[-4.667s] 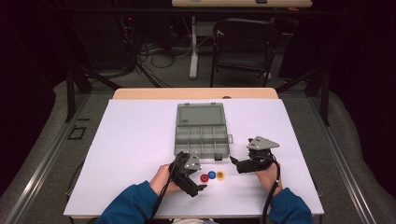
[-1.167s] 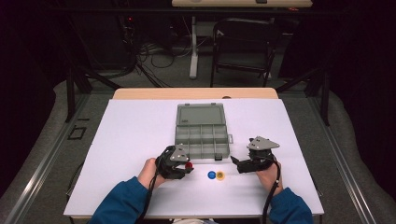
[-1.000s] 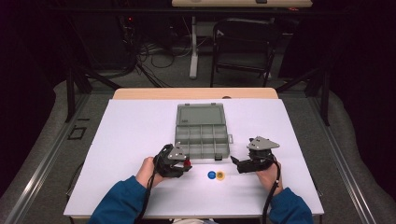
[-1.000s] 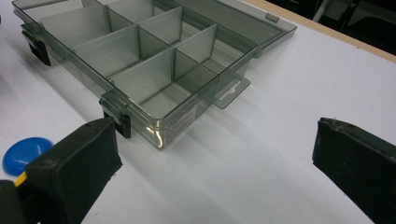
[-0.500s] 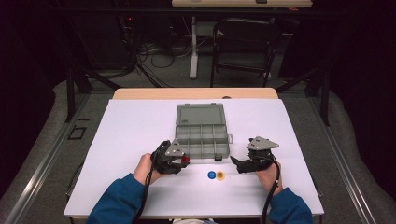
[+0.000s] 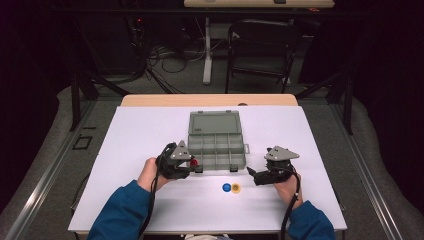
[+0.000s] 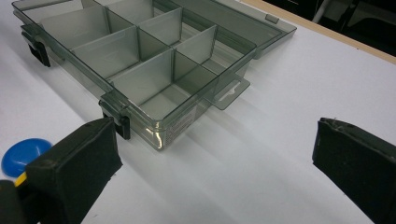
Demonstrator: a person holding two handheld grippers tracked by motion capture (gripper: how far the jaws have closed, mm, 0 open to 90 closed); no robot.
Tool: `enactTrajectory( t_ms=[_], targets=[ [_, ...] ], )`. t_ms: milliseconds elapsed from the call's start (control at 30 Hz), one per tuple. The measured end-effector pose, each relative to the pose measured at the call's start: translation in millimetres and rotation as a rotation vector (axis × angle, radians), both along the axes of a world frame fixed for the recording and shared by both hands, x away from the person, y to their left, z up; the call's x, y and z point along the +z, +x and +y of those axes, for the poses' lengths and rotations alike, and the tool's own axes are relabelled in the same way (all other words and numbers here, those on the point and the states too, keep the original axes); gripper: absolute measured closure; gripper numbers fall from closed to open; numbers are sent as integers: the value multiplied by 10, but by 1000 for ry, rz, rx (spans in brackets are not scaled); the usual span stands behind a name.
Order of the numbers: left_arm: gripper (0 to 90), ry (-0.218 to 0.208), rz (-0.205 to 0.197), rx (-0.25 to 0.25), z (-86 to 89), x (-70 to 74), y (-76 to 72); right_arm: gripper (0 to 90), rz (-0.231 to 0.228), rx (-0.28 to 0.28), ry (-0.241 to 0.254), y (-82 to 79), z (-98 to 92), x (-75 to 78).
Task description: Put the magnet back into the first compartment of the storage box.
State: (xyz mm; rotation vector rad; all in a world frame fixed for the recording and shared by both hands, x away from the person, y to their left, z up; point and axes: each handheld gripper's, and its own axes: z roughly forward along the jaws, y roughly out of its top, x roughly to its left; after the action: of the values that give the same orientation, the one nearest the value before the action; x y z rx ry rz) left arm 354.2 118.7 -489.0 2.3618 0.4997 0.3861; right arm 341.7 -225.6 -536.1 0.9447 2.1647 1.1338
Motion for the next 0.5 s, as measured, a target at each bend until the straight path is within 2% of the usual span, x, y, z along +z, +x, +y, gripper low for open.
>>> enactTrajectory(
  t_ms=[233, 500],
  targets=[
    [621, 8, -23, 12, 9, 124, 114, 0, -3, -2, 8, -3, -9, 4],
    [621, 25, -31, 25, 35, 211, 231, 0, -3, -3, 6, -3, -14, 7]
  ],
)
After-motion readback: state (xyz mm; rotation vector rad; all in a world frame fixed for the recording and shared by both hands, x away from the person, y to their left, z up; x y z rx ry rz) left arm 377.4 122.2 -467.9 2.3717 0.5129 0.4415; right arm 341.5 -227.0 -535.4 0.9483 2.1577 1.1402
